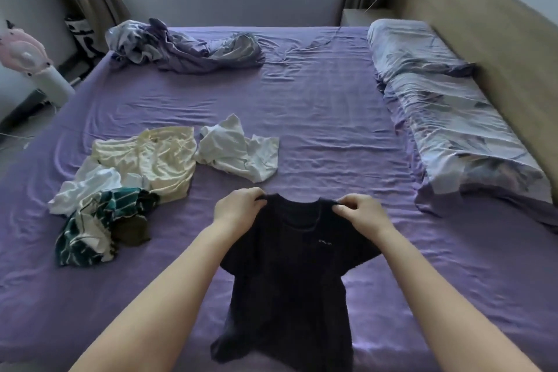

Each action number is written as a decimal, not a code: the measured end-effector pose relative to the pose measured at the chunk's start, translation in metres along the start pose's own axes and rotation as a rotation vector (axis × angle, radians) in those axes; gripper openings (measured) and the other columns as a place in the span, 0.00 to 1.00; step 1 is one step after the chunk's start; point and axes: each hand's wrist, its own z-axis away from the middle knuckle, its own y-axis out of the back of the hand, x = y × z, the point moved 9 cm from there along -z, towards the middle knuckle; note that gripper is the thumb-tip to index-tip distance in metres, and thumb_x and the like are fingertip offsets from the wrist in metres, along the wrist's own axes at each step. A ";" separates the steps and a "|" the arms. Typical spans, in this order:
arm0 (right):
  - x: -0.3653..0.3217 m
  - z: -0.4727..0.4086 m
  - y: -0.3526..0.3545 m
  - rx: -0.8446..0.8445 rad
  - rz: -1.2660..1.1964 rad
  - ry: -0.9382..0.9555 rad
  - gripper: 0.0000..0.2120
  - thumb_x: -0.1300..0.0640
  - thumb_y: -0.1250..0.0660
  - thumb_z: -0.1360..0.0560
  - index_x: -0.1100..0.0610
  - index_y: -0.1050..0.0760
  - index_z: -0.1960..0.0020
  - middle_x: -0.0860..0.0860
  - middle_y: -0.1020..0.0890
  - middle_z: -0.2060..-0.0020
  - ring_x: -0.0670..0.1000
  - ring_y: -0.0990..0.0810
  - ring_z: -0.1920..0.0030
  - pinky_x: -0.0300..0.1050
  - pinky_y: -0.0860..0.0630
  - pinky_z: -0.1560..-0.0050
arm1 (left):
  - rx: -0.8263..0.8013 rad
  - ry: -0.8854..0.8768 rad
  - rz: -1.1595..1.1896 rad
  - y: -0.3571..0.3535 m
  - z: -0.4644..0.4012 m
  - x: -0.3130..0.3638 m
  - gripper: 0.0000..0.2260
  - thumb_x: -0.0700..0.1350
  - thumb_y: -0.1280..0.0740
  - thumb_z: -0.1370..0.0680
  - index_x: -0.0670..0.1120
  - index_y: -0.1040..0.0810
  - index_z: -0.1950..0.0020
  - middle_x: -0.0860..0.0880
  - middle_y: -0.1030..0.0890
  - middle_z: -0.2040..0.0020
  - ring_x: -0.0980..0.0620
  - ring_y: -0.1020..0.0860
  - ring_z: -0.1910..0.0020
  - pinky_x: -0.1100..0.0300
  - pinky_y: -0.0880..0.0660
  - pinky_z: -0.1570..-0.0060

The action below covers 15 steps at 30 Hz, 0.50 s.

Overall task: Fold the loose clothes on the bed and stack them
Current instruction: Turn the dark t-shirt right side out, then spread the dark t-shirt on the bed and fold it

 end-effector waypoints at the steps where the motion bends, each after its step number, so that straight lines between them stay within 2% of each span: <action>1: 0.010 -0.015 -0.008 -0.013 0.008 -0.028 0.07 0.55 0.31 0.27 0.58 0.19 0.52 0.51 0.17 0.55 0.48 0.22 0.55 0.40 0.32 0.56 | -0.014 0.032 -0.004 -0.012 -0.013 -0.003 0.10 0.54 0.40 0.21 0.57 0.22 0.44 0.55 0.20 0.44 0.51 0.23 0.44 0.57 0.30 0.56; 3: 0.031 -0.044 -0.022 -0.022 0.007 -0.093 0.07 0.55 0.32 0.27 0.57 0.19 0.51 0.51 0.17 0.55 0.48 0.22 0.54 0.38 0.34 0.57 | -0.031 0.110 -0.018 -0.034 -0.036 -0.012 0.10 0.52 0.40 0.21 0.56 0.22 0.44 0.54 0.19 0.45 0.50 0.23 0.44 0.58 0.31 0.57; 8: 0.076 -0.111 -0.049 0.010 0.015 -0.218 0.09 0.54 0.35 0.24 0.55 0.21 0.47 0.53 0.17 0.50 0.53 0.22 0.47 0.43 0.31 0.54 | -0.023 0.241 -0.158 -0.078 -0.090 -0.041 0.12 0.49 0.42 0.20 0.53 0.21 0.43 0.50 0.19 0.47 0.46 0.26 0.46 0.57 0.32 0.57; 10: 0.086 -0.136 -0.051 0.049 0.070 -0.226 0.09 0.52 0.39 0.23 0.53 0.23 0.47 0.53 0.18 0.50 0.56 0.22 0.48 0.47 0.29 0.53 | -0.026 0.335 -0.017 -0.096 -0.109 -0.055 0.10 0.47 0.43 0.20 0.49 0.23 0.44 0.47 0.20 0.48 0.44 0.23 0.49 0.56 0.30 0.59; 13: 0.090 -0.171 -0.053 0.092 0.308 -0.138 0.09 0.51 0.43 0.20 0.53 0.27 0.47 0.57 0.18 0.53 0.61 0.22 0.51 0.49 0.33 0.59 | 0.018 0.517 0.423 -0.121 -0.134 -0.073 0.08 0.43 0.44 0.20 0.44 0.26 0.47 0.42 0.20 0.52 0.42 0.19 0.57 0.47 0.22 0.55; 15: 0.089 -0.193 -0.057 0.097 0.447 -0.046 0.10 0.50 0.45 0.19 0.54 0.29 0.46 0.57 0.18 0.53 0.61 0.21 0.53 0.47 0.35 0.62 | 0.059 0.563 0.530 -0.132 -0.151 -0.079 0.08 0.42 0.44 0.20 0.43 0.26 0.47 0.42 0.20 0.53 0.41 0.20 0.54 0.44 0.22 0.52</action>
